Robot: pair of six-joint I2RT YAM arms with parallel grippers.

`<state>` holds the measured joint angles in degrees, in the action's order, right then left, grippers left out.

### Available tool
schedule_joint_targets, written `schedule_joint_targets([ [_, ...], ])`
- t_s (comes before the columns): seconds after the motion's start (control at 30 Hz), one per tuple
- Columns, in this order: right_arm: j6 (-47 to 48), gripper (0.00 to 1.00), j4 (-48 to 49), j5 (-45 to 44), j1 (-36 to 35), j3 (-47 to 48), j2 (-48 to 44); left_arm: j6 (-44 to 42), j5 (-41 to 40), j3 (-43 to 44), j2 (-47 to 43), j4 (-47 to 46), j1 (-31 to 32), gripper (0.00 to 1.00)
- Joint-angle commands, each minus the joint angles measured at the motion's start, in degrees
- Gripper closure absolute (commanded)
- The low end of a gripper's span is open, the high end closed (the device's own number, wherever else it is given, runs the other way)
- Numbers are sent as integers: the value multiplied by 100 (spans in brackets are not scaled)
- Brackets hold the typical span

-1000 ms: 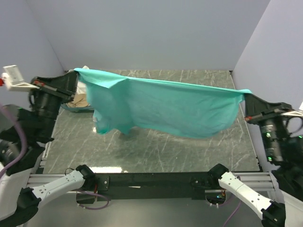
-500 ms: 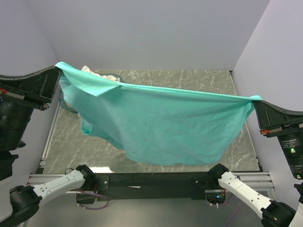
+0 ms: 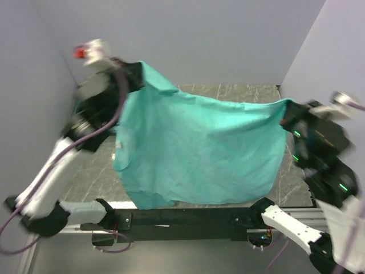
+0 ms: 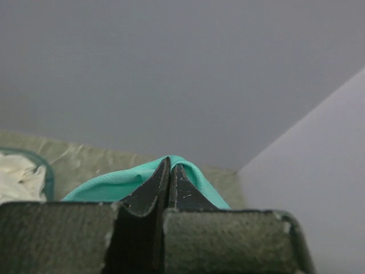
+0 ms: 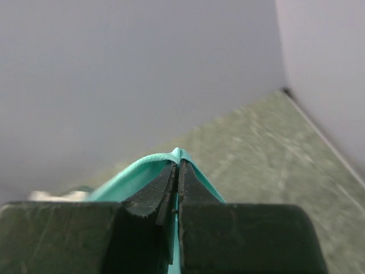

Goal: Fold and stack the t-shirts
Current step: Flatten the tshirt out

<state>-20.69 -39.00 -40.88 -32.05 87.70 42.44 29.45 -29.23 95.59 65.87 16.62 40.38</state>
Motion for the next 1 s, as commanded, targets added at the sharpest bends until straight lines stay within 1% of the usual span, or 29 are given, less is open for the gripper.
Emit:
schedule_joint_targets([
  [0.0,-40,100,340,-258,889,-595,1055,33,-435,-164,1198,-124,-345,99],
  [0.03,-128,100,724,390,1294,-944,1187,113,-243,-138,1766,-211,-460,99],
  [0.07,-120,100,1015,867,1968,-1165,1475,122,-258,-76,2076,-334,-609,99],
  [0.1,-128,100,1261,1446,2166,-1359,1661,61,-302,-41,2410,-526,-645,99],
  [0.13,-129,100,1612,1599,2307,-1596,1889,-44,-337,20,2744,-694,-672,99],
  [0.17,-94,100,1772,1732,2422,-1659,2422,-271,-311,343,3487,-826,-689,99],
  [0.2,-85,100,1878,1950,2545,-1677,2723,-360,-233,607,3895,-766,-698,99],
  [0.23,-50,100,1966,2040,2598,-1582,3361,-509,-101,932,4691,-670,-716,94],
  [0.27,-23,98,1975,2101,2634,-1476,3690,-537,-48,1683,5081,-486,-716,89],
  [0.3,-67,86,1923,2102,2730,-1319,4015,-554,-21,2108,5468,-110,-725,81],
  [0.33,-137,78,1836,2059,2774,-1126,4340,-572,-73,2496,5811,85,-733,53],
  [0.37,-129,71,1678,2049,2809,-680,4935,-607,-161,3178,6380,209,-742,38],
  [0.4,-120,53,1572,2049,2871,-467,5193,-642,-170,3429,6595,366,-751,35],
  [0.43,-111,43,1423,2023,2880,-230,5431,-642,-144,3631,6754,429,-768,28],
  [0.47,-102,39,1161,1997,2898,138,5764,-616,-83,3729,6842,447,-777,22],
  [0.5,-85,27,1045,1953,2898,272,5854,-607,-4,3617,6782,386,-777,13],
  [0.53,-76,21,940,1970,2898,326,5916,-590,40,3189,6521,177,-777,1],
  [0.6,-84,19,999,1996,2898,134,5768,-529,32,2660,6168,-97,-777,1],
  [0.63,-119,18,1061,2023,2898,-163,5654,-467,-3,2431,5984,-202,-777,0],
  [0.67,-137,17,1149,2136,2906,-322,5375,-362,-3,2064,5651,-203,-777,1],
  [0.8,-374,16,1071,2602,2889,-1166,4556,16,58,1376,4955,331,-769,1],
  [0.87,-480,15,1026,2996,2889,-1842,4064,297,268,858,4559,666,-769,1],
  [0.9,-524,15,1044,3094,2889,-2088,3897,359,400,612,4419,684,-769,1],
  [0.93,-550,14,1061,3165,2889,-2525,3617,473,618,366,4130,676,-769,1],
  [0.97,-594,14,1070,3209,2889,-2730,3483,526,725,-237,3979,458,-760,1],
])
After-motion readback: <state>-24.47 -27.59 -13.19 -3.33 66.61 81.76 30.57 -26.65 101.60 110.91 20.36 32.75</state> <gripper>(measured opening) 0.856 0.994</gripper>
